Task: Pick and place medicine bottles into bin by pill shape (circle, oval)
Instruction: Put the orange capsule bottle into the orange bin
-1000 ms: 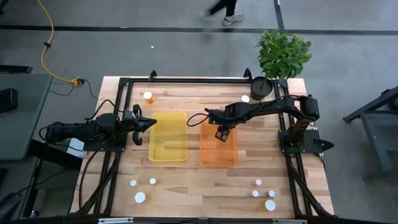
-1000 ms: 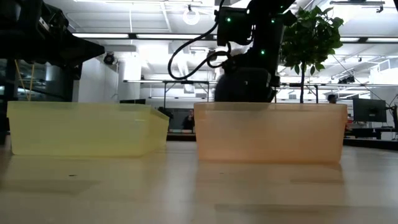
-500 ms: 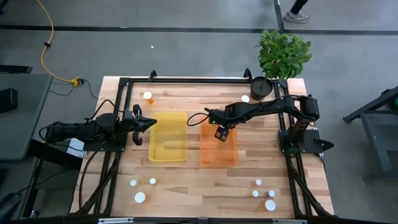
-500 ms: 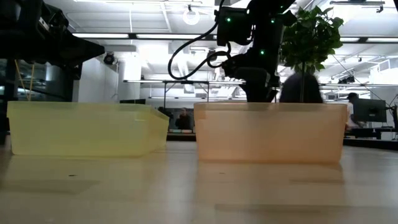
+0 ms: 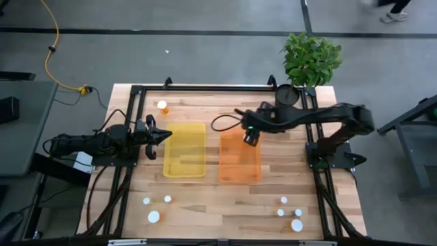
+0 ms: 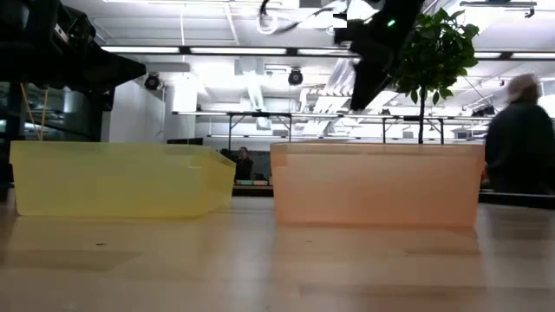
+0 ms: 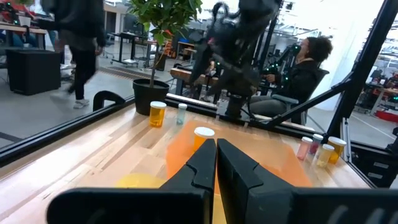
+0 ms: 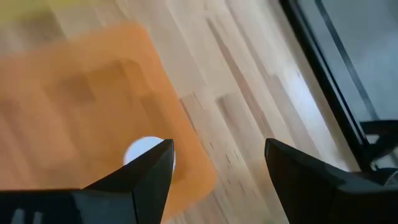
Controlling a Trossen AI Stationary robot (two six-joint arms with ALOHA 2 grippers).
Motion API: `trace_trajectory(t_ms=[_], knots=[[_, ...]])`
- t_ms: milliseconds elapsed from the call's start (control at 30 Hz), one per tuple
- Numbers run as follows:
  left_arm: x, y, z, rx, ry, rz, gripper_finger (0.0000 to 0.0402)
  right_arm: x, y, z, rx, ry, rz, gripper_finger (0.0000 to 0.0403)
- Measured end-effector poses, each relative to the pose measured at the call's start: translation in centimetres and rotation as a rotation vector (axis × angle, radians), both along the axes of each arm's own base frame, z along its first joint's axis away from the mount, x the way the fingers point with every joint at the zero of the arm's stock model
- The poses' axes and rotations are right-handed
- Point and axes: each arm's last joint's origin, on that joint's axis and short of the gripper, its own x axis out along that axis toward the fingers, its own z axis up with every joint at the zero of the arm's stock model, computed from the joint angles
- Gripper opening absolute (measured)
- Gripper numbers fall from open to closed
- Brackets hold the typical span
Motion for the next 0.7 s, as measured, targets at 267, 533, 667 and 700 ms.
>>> trace_trajectory(t_ms=[267,533,667,700], knots=[[0.0,0.0,0.0,0.000,0.000,0.000,0.0005,-5.2,1.9,-1.7,0.021,-0.438,0.092,0.0245],[0.0,0.0,0.4,0.033,-0.038,0.001,0.0005,-6.8,2.4,-4.1,-0.106,-0.945,0.262,0.0245],[0.0,0.0,0.3,0.044,-0.021,0.001,0.0005,-7.2,2.4,-4.9,-0.116,-0.983,0.280,0.0245],[0.0,0.0,0.3,0.044,-0.017,0.001,0.0005,-7.3,2.4,-5.1,-0.114,-0.977,0.284,0.0245]])
